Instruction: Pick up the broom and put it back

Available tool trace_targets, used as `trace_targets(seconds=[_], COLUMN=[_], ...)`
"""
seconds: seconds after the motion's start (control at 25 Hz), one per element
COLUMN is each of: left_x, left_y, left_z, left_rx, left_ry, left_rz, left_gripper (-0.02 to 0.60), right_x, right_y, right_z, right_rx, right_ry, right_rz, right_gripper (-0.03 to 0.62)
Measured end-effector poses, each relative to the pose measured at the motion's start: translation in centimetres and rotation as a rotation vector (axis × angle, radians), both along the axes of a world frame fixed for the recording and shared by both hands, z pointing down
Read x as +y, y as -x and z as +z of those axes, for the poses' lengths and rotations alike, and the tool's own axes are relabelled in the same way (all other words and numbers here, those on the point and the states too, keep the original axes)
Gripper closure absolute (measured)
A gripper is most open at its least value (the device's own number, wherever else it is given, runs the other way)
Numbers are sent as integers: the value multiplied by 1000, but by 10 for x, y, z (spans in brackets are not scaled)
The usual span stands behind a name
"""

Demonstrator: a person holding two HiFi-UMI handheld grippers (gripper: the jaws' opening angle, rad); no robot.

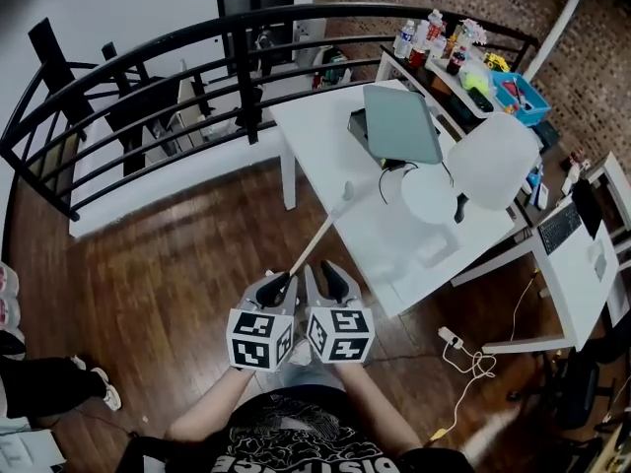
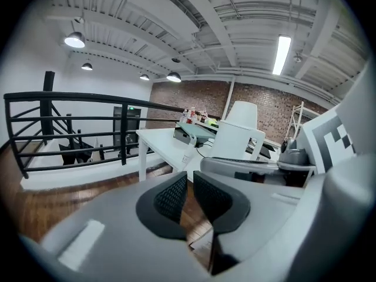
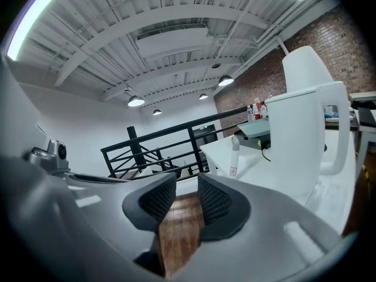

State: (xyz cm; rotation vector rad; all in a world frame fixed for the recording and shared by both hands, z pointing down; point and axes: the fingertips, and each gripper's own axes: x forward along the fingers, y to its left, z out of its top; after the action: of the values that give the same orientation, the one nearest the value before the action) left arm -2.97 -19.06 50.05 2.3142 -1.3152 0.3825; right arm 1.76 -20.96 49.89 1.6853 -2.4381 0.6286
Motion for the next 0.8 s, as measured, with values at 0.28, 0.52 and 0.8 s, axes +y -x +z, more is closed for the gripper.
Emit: trace_targets(seconds=[0.28,0.52,0.8], left_x=[-48,-67,-82], left_y=[-16,-27,-33], left_z=[6,14,18], left_rx=[-29,-38,-28], left_ry=[6,4,6], left_rz=[38,59,91], left_gripper=[545,545,545], right_x=[-56,-95,-132], right_y=[-37,-60,-75], right_z=[20,44,61], right_rx=[-17,-7,-2], right_ry=[35,71,108], right_rz=[100,145,195], right_gripper=[493,474,450])
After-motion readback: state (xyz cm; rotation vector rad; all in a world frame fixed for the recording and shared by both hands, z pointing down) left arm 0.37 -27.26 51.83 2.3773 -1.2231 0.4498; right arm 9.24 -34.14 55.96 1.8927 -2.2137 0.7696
